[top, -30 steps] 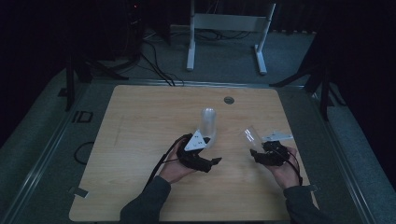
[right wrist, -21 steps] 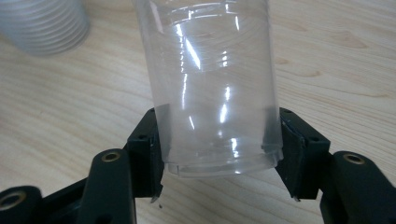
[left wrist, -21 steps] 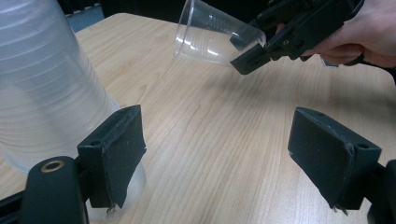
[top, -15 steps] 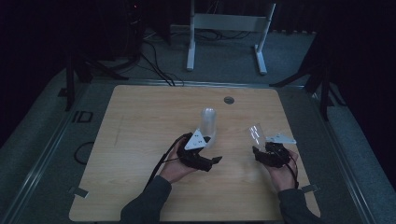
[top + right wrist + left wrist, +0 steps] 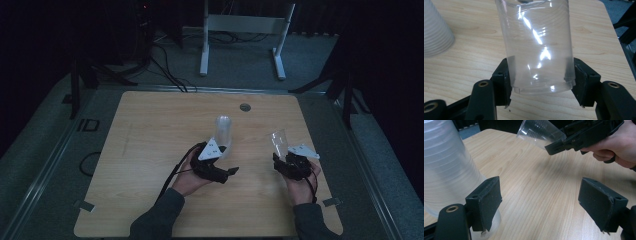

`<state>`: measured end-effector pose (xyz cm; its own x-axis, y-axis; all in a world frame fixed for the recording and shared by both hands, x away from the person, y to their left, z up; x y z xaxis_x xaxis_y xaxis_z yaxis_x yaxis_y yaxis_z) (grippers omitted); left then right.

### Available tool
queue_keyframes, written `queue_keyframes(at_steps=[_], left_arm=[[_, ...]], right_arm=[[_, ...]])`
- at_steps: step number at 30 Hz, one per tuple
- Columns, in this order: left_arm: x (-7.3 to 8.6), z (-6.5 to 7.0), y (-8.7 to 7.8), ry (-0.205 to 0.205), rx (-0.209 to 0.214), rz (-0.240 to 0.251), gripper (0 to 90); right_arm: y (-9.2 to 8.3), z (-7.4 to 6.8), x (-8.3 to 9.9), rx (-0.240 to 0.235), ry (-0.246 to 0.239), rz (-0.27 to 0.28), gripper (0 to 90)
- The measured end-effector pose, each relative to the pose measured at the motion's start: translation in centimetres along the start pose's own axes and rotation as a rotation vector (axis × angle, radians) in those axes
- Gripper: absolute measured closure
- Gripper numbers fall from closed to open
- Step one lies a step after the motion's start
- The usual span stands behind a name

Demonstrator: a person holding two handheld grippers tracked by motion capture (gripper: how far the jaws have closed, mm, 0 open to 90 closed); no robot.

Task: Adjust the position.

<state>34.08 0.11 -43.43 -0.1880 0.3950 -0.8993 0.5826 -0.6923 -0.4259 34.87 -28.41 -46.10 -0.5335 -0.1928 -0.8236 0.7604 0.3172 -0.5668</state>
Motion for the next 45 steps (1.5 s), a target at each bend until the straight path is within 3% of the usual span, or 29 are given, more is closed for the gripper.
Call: queue_keyframes(at_steps=[5, 22, 29, 45], left_arm=[[-0.1, 0.0, 0.0, -0.001, 0.001, 0.000, 18.3], [-0.4, 0.2, 0.5, -0.017, -0.011, 0.011, 19.6], [-0.7, 0.5, 0.8, -0.031, 0.002, 0.026, 19.6], [-1.3, 0.5, 1.3, -0.056, 0.002, 0.027, 19.6]], right_arm=[[-0.3, -0.1, 0.0, 0.042, 0.007, 0.048, 41.4], [-0.9, -0.1, 0.4, 0.081, 0.048, 0.168, 41.4], [-1.2, -0.3, 0.5, 0.100, 0.017, 0.212, 41.4], [-1.8, -0.7, 0.3, 0.132, 0.025, 0.306, 41.4]])
Point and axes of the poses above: each handheld gripper's, and its own axes: y roughly forward along the jaws, x roughly out of its underside, z roughly to its right, the point moved 2 cm from there along y, roughly forward along the jaws, and after that the axes turned 11 degrees about -x, right-handed, at the moved point
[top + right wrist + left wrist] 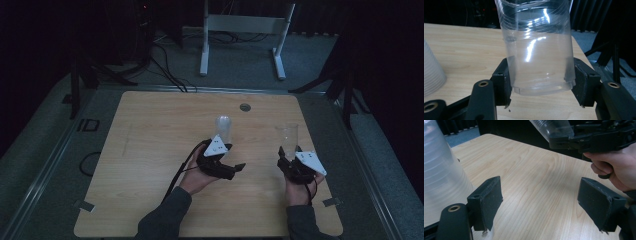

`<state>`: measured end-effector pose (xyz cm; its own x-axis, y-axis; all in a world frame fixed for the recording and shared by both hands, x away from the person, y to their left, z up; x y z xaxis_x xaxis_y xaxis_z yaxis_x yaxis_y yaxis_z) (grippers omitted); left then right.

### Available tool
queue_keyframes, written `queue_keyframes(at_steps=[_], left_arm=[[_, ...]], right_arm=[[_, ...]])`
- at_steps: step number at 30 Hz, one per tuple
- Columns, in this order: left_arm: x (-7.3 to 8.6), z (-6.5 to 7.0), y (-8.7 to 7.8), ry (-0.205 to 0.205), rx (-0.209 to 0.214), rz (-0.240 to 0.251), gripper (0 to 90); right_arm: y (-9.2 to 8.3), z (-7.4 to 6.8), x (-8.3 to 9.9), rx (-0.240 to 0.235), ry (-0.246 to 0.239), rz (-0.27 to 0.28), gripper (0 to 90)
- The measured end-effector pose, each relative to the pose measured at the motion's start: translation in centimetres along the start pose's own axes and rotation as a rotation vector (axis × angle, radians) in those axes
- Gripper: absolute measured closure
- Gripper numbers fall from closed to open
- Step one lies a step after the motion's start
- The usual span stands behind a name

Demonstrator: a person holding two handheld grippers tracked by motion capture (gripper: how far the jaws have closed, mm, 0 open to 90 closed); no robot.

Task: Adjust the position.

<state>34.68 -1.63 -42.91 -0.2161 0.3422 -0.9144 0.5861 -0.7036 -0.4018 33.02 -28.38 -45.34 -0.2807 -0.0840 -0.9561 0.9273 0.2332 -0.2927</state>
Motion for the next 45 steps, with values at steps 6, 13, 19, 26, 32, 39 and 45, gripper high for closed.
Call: queue_keyframes(at_steps=[6, 13, 19, 26, 32, 39, 45], left_arm=[[-0.2, -0.1, 0.1, -0.007, -0.016, -0.002, 19.7], [-0.7, -0.2, 0.5, -0.030, -0.025, 0.005, 20.0], [-1.3, 0.0, 1.0, -0.048, -0.029, 0.002, 20.1], [-1.9, 0.1, 1.6, -0.082, -0.019, 0.006, 20.2], [-2.4, 0.0, 2.4, -0.123, 0.003, 0.002, 20.2], [-3.3, 0.4, 3.2, -0.137, 0.013, -0.010, 20.2], [-4.0, 0.8, 3.7, -0.122, 0.018, -0.016, 20.1]], right_arm=[[-0.2, -0.3, -0.2, 0.008, -0.010, 0.038, 41.5], [-0.2, -0.5, -0.2, 0.008, -0.016, 0.049, 41.5], [-0.3, -0.8, -0.3, 0.002, -0.028, 0.054, 41.5], [-0.3, -0.9, -0.2, -0.003, -0.032, 0.054, 41.5], [-0.3, -1.0, -0.2, -0.005, -0.033, 0.058, 41.5], [-0.5, -1.1, -0.3, -0.004, -0.035, 0.065, 41.5], [-0.5, -1.2, -0.3, 0.003, -0.044, 0.071, 41.5]])
Point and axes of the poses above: each handheld gripper's, and its own axes: y roughly forward along the jaws, x roughly out of its underside, z roughly to its right, the point moved 2 cm from there along y, roughly forward along the jaws, and after that the axes turned 11 degrees about -x, right-handed, at the moved point
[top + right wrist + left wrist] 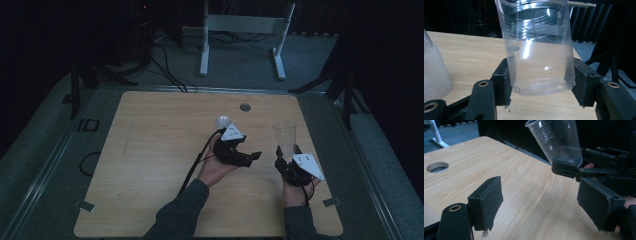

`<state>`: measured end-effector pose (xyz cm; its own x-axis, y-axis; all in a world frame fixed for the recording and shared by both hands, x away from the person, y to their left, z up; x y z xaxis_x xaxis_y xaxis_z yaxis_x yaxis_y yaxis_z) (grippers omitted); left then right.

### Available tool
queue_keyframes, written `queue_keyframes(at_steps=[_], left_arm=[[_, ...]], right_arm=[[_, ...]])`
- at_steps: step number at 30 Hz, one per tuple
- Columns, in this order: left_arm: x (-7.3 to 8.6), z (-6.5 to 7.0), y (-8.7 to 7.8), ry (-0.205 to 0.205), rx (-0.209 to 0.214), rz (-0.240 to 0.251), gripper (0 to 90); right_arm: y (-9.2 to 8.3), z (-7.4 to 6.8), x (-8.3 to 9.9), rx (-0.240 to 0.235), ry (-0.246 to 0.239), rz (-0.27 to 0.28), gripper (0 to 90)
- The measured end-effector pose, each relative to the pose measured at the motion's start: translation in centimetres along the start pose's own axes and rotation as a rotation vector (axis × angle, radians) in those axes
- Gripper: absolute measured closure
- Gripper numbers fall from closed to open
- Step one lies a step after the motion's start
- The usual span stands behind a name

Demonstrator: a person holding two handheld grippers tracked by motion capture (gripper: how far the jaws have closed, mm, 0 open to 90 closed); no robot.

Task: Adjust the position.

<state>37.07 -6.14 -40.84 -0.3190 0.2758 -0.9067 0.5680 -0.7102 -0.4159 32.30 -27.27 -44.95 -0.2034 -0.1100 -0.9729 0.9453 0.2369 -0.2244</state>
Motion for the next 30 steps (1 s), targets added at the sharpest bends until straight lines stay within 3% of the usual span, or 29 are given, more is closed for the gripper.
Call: queue_keyframes(at_steps=[18, 30], left_arm=[[-1.9, 0.9, 2.1, -0.030, 0.009, 0.005, 20.2], [-2.4, 1.3, 3.6, -0.086, 0.043, 0.015, 21.0]], right_arm=[[-0.1, -0.5, 0.0, -0.013, 0.001, 0.009, 41.4], [-0.1, -0.7, -0.1, -0.015, 0.004, 0.024, 41.4]])
Point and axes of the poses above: each handheld gripper's, and its own axes: y roughly forward along the jaws, x roughly out of its underside, z roughly to its right, the point moved 2 cm from there along y, roughly forward along the jaws, and after that the axes turned 11 degrees about -x, right-handed, at the moved point
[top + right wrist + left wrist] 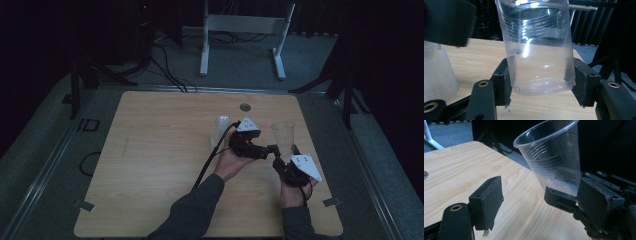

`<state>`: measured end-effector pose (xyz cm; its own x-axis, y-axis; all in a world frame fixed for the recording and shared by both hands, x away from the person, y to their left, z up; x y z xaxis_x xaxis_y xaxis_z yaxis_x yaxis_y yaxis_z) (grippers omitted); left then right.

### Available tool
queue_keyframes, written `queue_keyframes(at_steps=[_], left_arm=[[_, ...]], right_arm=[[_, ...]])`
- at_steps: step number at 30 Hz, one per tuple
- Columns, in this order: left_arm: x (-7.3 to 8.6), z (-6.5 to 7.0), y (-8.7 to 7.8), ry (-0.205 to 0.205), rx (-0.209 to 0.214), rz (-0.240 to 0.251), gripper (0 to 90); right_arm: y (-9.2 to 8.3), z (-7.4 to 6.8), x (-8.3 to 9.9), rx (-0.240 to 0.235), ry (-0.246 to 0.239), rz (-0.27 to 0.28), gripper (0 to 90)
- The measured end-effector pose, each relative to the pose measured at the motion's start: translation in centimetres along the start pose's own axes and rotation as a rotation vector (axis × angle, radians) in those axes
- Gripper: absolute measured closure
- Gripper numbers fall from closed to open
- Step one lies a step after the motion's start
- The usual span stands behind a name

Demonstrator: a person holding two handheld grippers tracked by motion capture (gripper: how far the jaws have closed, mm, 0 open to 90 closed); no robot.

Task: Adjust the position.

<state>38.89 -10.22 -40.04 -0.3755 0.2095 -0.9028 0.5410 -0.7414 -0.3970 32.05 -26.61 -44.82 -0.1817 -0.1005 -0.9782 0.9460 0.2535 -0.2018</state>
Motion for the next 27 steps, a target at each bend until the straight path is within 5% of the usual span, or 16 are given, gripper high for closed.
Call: queue_keyframes(at_steps=[6, 27], left_arm=[[-0.2, 0.3, 0.7, -0.009, 0.004, -0.006, 20.9], [-1.3, 0.9, 2.5, -0.136, 0.081, 0.041, 20.8]], right_arm=[[0.1, -0.1, 0.0, -0.006, -0.001, -0.001, 41.4], [0.0, -0.5, -0.2, -0.018, -0.005, 0.014, 41.4]])
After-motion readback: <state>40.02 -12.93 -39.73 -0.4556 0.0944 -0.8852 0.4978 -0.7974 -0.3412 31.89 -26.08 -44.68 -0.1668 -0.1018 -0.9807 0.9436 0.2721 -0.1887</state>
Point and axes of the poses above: each handheld gripper's, and its own axes: y roughly forward along the jaws, x roughly out of its underside, z roughly to its right, the point moved 2 cm from there along y, roughly forward along the jaws, and after that the axes turned 11 degrees about -x, right-handed, at the moved point
